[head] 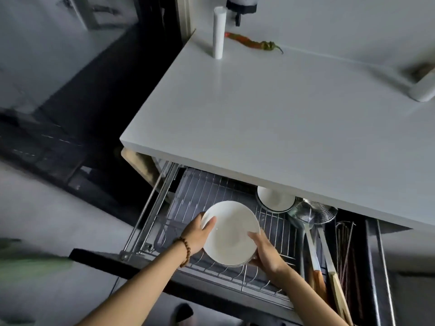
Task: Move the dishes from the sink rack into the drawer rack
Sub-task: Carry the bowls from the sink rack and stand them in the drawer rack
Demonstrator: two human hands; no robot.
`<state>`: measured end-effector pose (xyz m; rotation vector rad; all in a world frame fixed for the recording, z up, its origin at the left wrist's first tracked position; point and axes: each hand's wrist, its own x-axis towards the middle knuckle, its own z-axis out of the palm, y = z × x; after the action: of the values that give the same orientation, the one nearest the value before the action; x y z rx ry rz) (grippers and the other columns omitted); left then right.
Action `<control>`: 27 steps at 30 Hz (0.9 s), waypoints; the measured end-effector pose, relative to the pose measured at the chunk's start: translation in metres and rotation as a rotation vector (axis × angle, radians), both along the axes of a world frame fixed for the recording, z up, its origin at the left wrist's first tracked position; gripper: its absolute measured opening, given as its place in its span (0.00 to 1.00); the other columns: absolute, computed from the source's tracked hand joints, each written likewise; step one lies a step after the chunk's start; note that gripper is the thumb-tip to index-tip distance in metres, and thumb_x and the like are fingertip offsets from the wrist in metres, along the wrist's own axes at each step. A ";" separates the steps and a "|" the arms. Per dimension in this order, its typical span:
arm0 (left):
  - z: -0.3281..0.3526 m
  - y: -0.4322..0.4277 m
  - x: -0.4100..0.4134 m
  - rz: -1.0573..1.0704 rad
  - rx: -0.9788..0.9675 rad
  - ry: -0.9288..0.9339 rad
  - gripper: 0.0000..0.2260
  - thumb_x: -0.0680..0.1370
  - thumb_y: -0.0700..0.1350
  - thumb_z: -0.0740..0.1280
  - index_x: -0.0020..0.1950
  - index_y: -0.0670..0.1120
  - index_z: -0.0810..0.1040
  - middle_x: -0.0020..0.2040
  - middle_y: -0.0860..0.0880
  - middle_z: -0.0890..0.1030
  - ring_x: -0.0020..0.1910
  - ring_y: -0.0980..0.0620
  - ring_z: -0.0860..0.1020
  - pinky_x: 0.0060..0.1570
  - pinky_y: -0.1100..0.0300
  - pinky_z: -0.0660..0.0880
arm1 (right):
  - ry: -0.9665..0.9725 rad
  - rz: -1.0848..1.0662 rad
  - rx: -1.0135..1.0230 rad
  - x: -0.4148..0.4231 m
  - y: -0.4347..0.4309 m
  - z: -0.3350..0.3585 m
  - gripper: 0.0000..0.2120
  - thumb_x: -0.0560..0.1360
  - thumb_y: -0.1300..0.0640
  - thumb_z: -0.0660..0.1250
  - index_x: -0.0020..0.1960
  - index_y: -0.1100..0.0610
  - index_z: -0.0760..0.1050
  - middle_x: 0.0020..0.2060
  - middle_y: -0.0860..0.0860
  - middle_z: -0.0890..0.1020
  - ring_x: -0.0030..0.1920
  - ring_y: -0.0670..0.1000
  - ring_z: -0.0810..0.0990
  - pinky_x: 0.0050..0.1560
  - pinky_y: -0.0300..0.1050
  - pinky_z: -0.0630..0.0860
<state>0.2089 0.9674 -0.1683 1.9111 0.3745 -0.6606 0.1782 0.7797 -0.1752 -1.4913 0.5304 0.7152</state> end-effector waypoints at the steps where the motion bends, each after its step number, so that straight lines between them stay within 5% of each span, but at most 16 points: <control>1: -0.013 0.007 0.009 -0.001 -0.001 0.000 0.15 0.80 0.51 0.58 0.63 0.46 0.71 0.55 0.49 0.78 0.50 0.51 0.76 0.47 0.61 0.72 | -0.013 0.015 -0.040 0.009 0.008 -0.012 0.21 0.75 0.45 0.57 0.68 0.46 0.64 0.52 0.54 0.77 0.47 0.52 0.78 0.38 0.42 0.79; 3: -0.038 0.018 0.027 -0.008 -0.005 0.003 0.15 0.80 0.50 0.59 0.64 0.46 0.71 0.57 0.48 0.79 0.50 0.51 0.76 0.46 0.62 0.71 | -0.025 0.011 -0.091 0.024 0.020 -0.038 0.24 0.73 0.44 0.56 0.68 0.50 0.63 0.55 0.56 0.76 0.46 0.51 0.78 0.32 0.36 0.77; 6: -0.071 0.029 0.050 -0.019 0.012 -0.007 0.15 0.81 0.50 0.58 0.66 0.49 0.70 0.58 0.47 0.78 0.51 0.50 0.76 0.46 0.60 0.73 | -0.040 0.002 -0.165 0.046 0.032 -0.073 0.12 0.83 0.58 0.52 0.65 0.56 0.63 0.55 0.57 0.72 0.46 0.50 0.74 0.29 0.33 0.75; 9: -0.095 0.032 0.070 -0.026 0.035 -0.014 0.16 0.81 0.50 0.55 0.69 0.51 0.68 0.57 0.47 0.78 0.50 0.50 0.75 0.43 0.60 0.73 | -0.071 0.017 -0.248 0.062 0.041 -0.099 0.18 0.82 0.63 0.50 0.72 0.57 0.60 0.59 0.57 0.70 0.52 0.53 0.72 0.30 0.30 0.75; 13: -0.115 0.030 0.083 -0.119 0.075 -0.012 0.17 0.83 0.48 0.51 0.71 0.49 0.65 0.61 0.44 0.76 0.47 0.53 0.73 0.32 0.69 0.67 | -0.110 0.005 -0.322 0.070 0.045 -0.125 0.23 0.81 0.66 0.51 0.73 0.51 0.57 0.60 0.55 0.70 0.55 0.56 0.73 0.48 0.54 0.80; 16: -0.128 0.030 0.086 -0.126 0.107 -0.020 0.17 0.83 0.48 0.50 0.70 0.48 0.66 0.54 0.47 0.77 0.41 0.54 0.74 0.31 0.68 0.67 | -0.163 0.092 -0.432 0.072 0.045 -0.136 0.25 0.80 0.65 0.52 0.75 0.50 0.56 0.59 0.52 0.72 0.55 0.55 0.73 0.59 0.59 0.75; 21: -0.137 0.034 0.082 -0.180 0.178 -0.010 0.18 0.82 0.51 0.51 0.70 0.49 0.66 0.54 0.43 0.79 0.43 0.48 0.77 0.37 0.58 0.75 | -0.187 0.174 -0.519 0.071 0.041 -0.138 0.27 0.80 0.63 0.52 0.76 0.46 0.54 0.59 0.53 0.73 0.51 0.53 0.72 0.49 0.41 0.67; 27: -0.134 0.034 0.075 -0.236 0.222 0.078 0.19 0.82 0.53 0.49 0.72 0.54 0.61 0.54 0.46 0.76 0.39 0.51 0.77 0.21 0.65 0.71 | -0.271 0.297 -0.619 0.069 0.034 -0.135 0.26 0.81 0.59 0.53 0.76 0.42 0.54 0.64 0.56 0.75 0.51 0.53 0.75 0.53 0.47 0.73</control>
<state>0.2841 1.0013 -0.3028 2.1663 0.2824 -0.8813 0.2472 0.8133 -0.3099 -2.2428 0.3353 0.5834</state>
